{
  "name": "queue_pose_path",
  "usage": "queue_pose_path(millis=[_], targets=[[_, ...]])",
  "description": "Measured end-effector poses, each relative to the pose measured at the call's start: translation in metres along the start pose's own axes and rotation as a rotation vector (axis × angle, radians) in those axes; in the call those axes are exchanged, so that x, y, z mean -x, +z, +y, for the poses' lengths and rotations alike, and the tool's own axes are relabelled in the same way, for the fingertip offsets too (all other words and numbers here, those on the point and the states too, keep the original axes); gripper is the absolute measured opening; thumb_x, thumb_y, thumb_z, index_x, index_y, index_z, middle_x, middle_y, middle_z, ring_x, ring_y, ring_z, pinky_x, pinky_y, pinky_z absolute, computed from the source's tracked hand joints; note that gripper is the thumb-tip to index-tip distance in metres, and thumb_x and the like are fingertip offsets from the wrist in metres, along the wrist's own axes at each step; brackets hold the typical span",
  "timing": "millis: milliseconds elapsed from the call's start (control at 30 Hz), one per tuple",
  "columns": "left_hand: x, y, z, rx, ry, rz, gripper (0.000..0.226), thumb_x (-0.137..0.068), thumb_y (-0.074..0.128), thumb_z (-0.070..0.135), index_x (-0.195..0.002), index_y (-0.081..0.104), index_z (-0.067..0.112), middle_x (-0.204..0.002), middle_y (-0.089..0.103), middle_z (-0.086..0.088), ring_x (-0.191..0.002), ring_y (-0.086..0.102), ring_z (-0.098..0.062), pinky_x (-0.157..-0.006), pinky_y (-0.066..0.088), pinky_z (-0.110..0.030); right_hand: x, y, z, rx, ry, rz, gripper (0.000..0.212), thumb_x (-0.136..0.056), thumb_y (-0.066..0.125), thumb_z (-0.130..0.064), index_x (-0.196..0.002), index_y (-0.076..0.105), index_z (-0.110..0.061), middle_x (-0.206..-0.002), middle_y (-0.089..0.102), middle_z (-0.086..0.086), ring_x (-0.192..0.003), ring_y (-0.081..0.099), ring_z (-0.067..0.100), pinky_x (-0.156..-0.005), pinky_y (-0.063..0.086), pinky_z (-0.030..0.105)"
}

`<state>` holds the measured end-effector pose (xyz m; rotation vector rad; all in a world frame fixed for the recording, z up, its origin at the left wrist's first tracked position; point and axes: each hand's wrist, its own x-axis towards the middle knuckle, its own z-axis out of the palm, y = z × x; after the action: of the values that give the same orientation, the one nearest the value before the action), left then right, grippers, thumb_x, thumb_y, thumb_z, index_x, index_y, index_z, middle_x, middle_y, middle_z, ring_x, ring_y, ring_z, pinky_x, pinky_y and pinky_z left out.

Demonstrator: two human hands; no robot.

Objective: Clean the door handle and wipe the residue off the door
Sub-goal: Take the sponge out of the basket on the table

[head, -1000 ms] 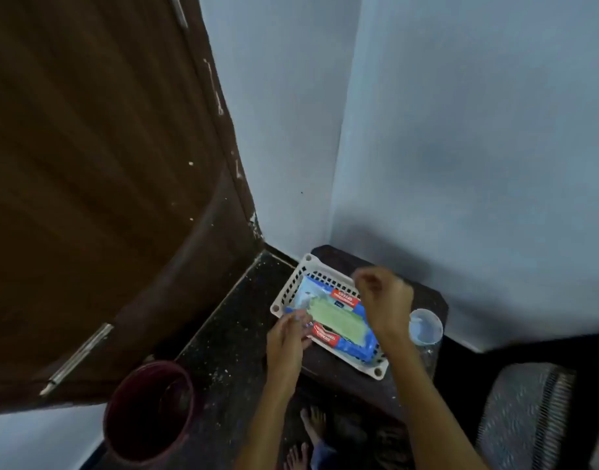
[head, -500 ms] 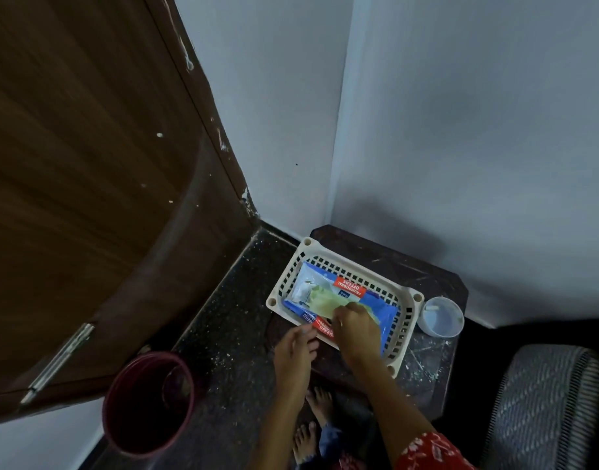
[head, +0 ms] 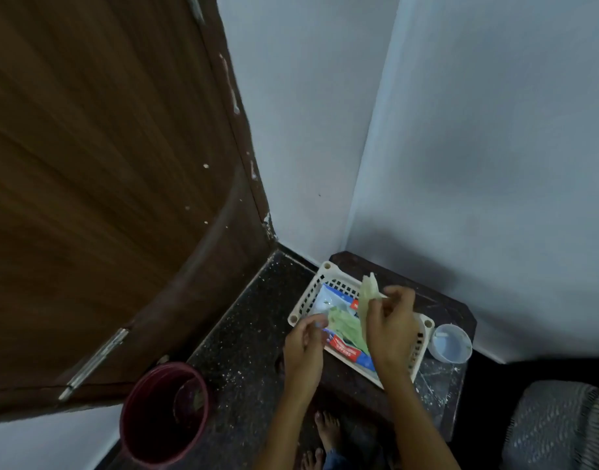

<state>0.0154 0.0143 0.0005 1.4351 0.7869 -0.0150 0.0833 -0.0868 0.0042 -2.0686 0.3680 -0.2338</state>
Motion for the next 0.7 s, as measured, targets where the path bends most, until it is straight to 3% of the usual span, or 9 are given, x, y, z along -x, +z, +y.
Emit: queue_pose_path(millis=[100, 200, 300, 367, 467, 567, 700], targets=[[0.013, -0.031, 0.044, -0.040, 0.192, 0.024, 0.020, -0.096, 0.053, 0.014, -0.098, 0.065, 0.031, -0.105, 0.070, 0.006, -0.095, 0.068, -0.007, -0.079, 0.052, -0.018, -0.013, 0.004, -0.054, -0.117, -0.005, -0.245, 0.019, -0.084, 0.053, -0.001, -0.088, 0.054, -0.020, -0.072, 0.059, -0.006, -0.063, 0.054, 0.010, -0.055, 0.040, 0.020], [0.024, -0.066, 0.091, -0.088, 0.370, 0.119, 0.026, -0.093, 0.058, 0.012, -0.106, 0.063, 0.034, -0.108, 0.067, 0.015, -0.100, 0.063, 0.002, -0.077, 0.048, -0.008, -0.019, 0.011, -0.121, -0.255, 0.022, -0.647, 0.028, -0.086, 0.049, 0.004, -0.085, 0.062, -0.020, -0.079, 0.061, 0.001, -0.068, 0.057, 0.012, -0.059, 0.045, 0.023], [0.036, -0.105, 0.137, -0.161, 0.519, 0.215, 0.050, -0.087, 0.064, 0.011, -0.128, 0.052, 0.037, -0.125, 0.054, 0.023, -0.116, 0.051, 0.010, -0.089, 0.042, -0.006, -0.005, 0.021, -0.191, -0.368, -0.070, -1.046, 0.041, -0.076, 0.051, 0.016, -0.092, 0.063, -0.019, -0.080, 0.062, 0.006, -0.067, 0.061, 0.007, -0.057, 0.048, 0.019], [0.044, -0.130, 0.164, -0.231, 0.632, 0.285, 0.066, -0.081, 0.068, 0.008, -0.138, 0.044, 0.032, -0.137, 0.046, 0.020, -0.126, 0.042, 0.008, -0.102, 0.037, -0.014, 0.011, 0.030, -0.232, -0.374, -0.200, -1.223, 0.047, -0.072, 0.054, 0.020, -0.096, 0.063, -0.019, -0.089, 0.064, 0.010, -0.077, 0.063, 0.015, -0.065, 0.051, 0.026], [0.063, -0.173, 0.194, -0.243, 0.737, 0.426, 0.067, -0.078, 0.069, 0.003, -0.134, 0.046, 0.031, -0.131, 0.053, 0.016, -0.121, 0.049, 0.006, -0.099, 0.040, -0.012, 0.048, 0.041, -0.285, -0.404, -0.369, -1.402, 0.041, -0.077, 0.057, 0.010, -0.095, 0.069, -0.024, -0.093, 0.070, 0.006, -0.085, 0.066, 0.017, -0.074, 0.054, 0.028], [0.087, -0.215, 0.209, -0.207, 0.793, 0.602, 0.051, -0.081, 0.070, 0.004, -0.123, 0.057, 0.028, -0.115, 0.066, 0.014, -0.108, 0.060, 0.003, -0.091, 0.048, -0.014, 0.085, 0.050, -0.324, -0.507, -0.421, -1.526, 0.031, -0.085, 0.056, 0.001, -0.093, 0.073, -0.023, -0.094, 0.072, -0.001, -0.090, 0.067, 0.010, -0.071, 0.055, 0.020], [0.112, -0.263, 0.213, -0.116, 0.775, 0.859, 0.025, -0.083, 0.070, 0.010, -0.099, 0.070, 0.030, -0.092, 0.074, 0.011, -0.088, 0.069, -0.004, -0.078, 0.056, -0.025, 0.140, 0.076, -0.352, -0.633, -0.419, -1.540, 0.019, -0.083, 0.064, -0.005, -0.089, 0.075, -0.020, -0.099, 0.070, 0.001, -0.094, 0.066, 0.012, -0.069, 0.052, 0.020]])
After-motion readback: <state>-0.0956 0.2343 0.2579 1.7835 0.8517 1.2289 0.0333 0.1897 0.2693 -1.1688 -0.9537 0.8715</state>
